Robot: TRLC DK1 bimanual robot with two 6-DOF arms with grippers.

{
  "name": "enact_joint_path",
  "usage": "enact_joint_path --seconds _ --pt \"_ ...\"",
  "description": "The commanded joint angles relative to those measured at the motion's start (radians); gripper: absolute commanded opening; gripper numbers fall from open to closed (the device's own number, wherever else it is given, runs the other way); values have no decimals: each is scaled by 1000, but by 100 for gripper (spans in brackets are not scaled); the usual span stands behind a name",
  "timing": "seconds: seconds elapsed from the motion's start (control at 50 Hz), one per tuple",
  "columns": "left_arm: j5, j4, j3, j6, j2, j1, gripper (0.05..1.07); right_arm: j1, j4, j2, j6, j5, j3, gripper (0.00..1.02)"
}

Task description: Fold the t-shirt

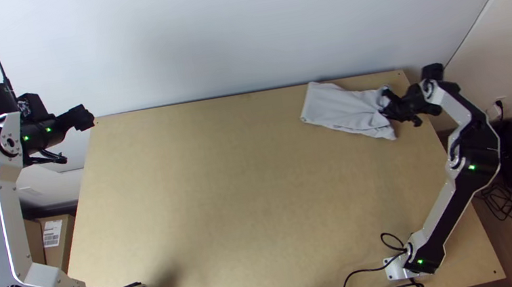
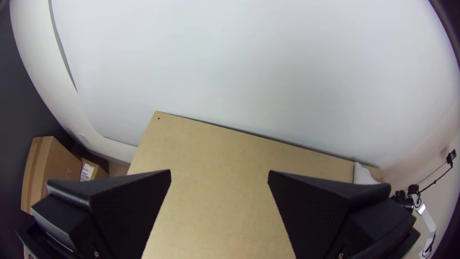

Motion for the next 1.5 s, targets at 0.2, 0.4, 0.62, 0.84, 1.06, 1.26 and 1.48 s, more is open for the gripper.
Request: enact_joint_path --seconds 0.2,0.4,0.62,0.84,1.06,1.26,1.48 --pt "20 2 53 22 9 4 103 -198 46 -31 -46 35 -15 67" --pt "22 -4 55 23 -8 4 103 -280 82 -90 -52 101 -14 99" --pt "24 -6 58 22 -43 5 103 -287 250 -350 -193 381 -104 99" --pt "22 56 44 12 -149 15 103 -251 338 -704 -244 396 -149 99" --pt "-62 287 -120 22 -356 30 103 -169 415 -1015 -248 382 -161 99" --pt "-99 499 -375 38 -580 77 103 -70 499 -1199 -252 373 -172 99" --pt "-99 786 -724 42 -856 202 103 21 636 -1400 -241 371 -320 99"
